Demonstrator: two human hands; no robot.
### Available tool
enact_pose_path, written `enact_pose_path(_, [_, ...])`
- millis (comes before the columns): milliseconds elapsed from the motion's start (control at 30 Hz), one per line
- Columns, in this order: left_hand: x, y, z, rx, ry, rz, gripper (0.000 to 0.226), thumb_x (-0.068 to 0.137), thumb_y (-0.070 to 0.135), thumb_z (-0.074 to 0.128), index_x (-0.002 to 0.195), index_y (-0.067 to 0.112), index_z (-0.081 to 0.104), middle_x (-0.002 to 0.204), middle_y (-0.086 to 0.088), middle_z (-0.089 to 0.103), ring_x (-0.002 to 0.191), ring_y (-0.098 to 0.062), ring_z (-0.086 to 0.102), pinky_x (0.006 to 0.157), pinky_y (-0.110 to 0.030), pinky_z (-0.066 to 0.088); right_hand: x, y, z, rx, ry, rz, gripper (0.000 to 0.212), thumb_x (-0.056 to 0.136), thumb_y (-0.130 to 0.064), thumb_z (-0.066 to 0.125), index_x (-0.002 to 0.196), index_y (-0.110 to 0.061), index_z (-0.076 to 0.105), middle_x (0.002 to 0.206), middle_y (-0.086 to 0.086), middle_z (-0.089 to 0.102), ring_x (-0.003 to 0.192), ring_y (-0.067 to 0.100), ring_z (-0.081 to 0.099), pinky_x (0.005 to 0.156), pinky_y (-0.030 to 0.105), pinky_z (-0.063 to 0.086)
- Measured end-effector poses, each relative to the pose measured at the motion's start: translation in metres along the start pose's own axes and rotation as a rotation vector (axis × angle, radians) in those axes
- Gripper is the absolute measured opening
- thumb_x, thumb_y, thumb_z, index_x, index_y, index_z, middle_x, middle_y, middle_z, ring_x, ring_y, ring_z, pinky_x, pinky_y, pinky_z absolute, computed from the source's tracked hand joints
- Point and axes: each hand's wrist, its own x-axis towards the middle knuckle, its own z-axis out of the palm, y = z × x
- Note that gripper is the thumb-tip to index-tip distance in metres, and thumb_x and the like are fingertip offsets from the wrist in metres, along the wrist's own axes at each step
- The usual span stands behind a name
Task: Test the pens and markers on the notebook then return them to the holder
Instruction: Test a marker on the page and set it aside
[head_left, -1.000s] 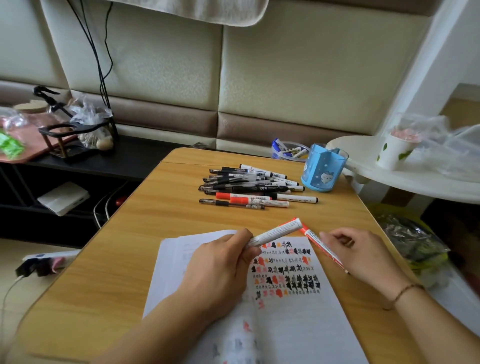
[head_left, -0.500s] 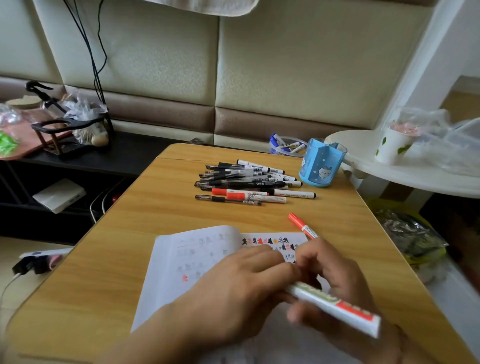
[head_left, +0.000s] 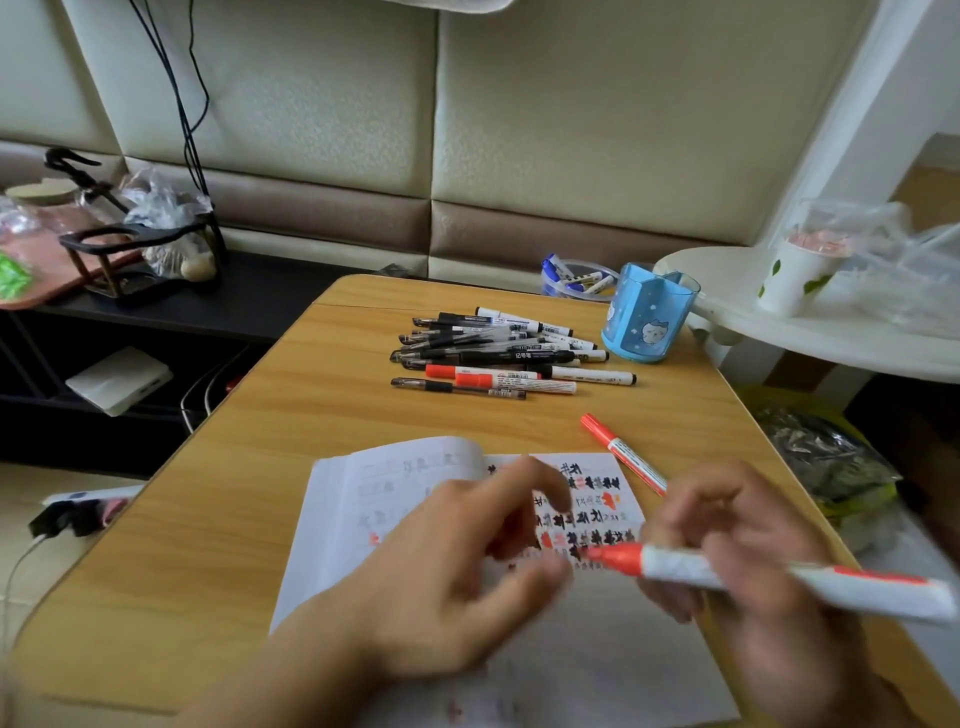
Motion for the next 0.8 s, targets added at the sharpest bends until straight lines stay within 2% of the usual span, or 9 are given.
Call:
enact_pose_path(67, [0.000, -0.010, -0.001, 0.127, 0.099, -0.136, 0.020, 0.085, 0.028, 0.045, 0.105, 0.032, 0.048, 0.073, 0.007, 0.054, 0.065, -0.008, 0.048, 0.060, -0.025, 0.037, 0.003, 0.002, -0.004, 0.046, 0.028, 0.063, 0.017, 0.069, -0.027, 0.056, 0.075, -0.016, 0.067, 0.048, 0.016, 0.050, 0.042, 0.028, 0.050, 0.043, 0.024, 0.039])
enact_pose_path(133, [0.001, -0.018, 0.001, 0.344, 0.108, -0.245, 0.024, 0.084, 0.028, 0.042, 0.105, 0.034, 0.051, 0.082, 0.011, 0.058, 0.075, -0.012, 0.052, 0.065, -0.030, 0.042, 0.004, 0.009, -0.003, -0.060, -0.014, 0.169, 0.020, 0.069, -0.032, 0.067, 0.075, -0.013, 0.066, 0.051, 0.013, 0.056, 0.047, 0.037, 0.053, 0.041, 0.026, 0.040])
enact_pose_path(200, [0.001, -0.025, 0.005, 0.444, 0.078, -0.313, 0.023, 0.086, 0.028, 0.044, 0.106, 0.034, 0.055, 0.083, 0.015, 0.053, 0.080, -0.012, 0.054, 0.065, -0.028, 0.040, 0.004, 0.021, 0.004, -0.160, -0.026, 0.214, 0.025, 0.071, -0.035, 0.073, 0.068, -0.013, 0.060, 0.043, 0.006, 0.050, 0.039, 0.027, 0.045, 0.040, 0.022, 0.035])
enact_pose_path(333, [0.001, -0.033, 0.007, 0.471, 0.047, -0.367, 0.018, 0.085, 0.027, 0.049, 0.100, 0.035, 0.056, 0.070, 0.014, 0.046, 0.069, -0.012, 0.046, 0.058, -0.027, 0.034, 0.006, 0.040, 0.013, -0.283, -0.071, 0.223, 0.015, 0.073, -0.021, 0.071, 0.070, -0.014, 0.057, 0.043, 0.002, 0.051, 0.040, 0.017, 0.043, 0.043, 0.026, 0.036])
enact_pose_path(467, [0.001, -0.037, 0.009, 0.458, 0.075, -0.361, 0.017, 0.081, 0.027, 0.053, 0.095, 0.034, 0.060, 0.065, 0.015, 0.046, 0.065, -0.010, 0.045, 0.056, -0.026, 0.034, 0.004, 0.053, 0.014, -0.390, -0.006, 0.172, 0.039, 0.074, -0.031, 0.070, 0.056, -0.009, 0.045, 0.045, 0.001, 0.042, 0.043, 0.010, 0.037, 0.045, 0.022, 0.033])
enact_pose_path(700, [0.004, -0.041, 0.010, 0.444, 0.079, -0.350, 0.018, 0.078, 0.022, 0.055, 0.091, 0.032, 0.061, 0.057, 0.013, 0.041, 0.060, -0.008, 0.042, 0.054, -0.027, 0.033, 0.005, 0.056, 0.016, -0.422, -0.061, 0.173, 0.036, 0.074, -0.022, 0.070, 0.053, -0.008, 0.044, 0.043, -0.009, 0.040, 0.042, 0.003, 0.034, 0.043, 0.013, 0.029])
enact_pose_path(800, [0.004, -0.041, 0.010, 0.442, 0.072, -0.359, 0.018, 0.078, 0.022, 0.055, 0.091, 0.033, 0.061, 0.056, 0.012, 0.042, 0.060, -0.008, 0.044, 0.054, -0.027, 0.035, 0.005, 0.056, 0.017, -0.438, -0.057, 0.166, 0.038, 0.075, -0.016, 0.072, 0.053, -0.006, 0.042, 0.043, -0.008, 0.038, 0.041, 0.004, 0.032, 0.043, 0.012, 0.027])
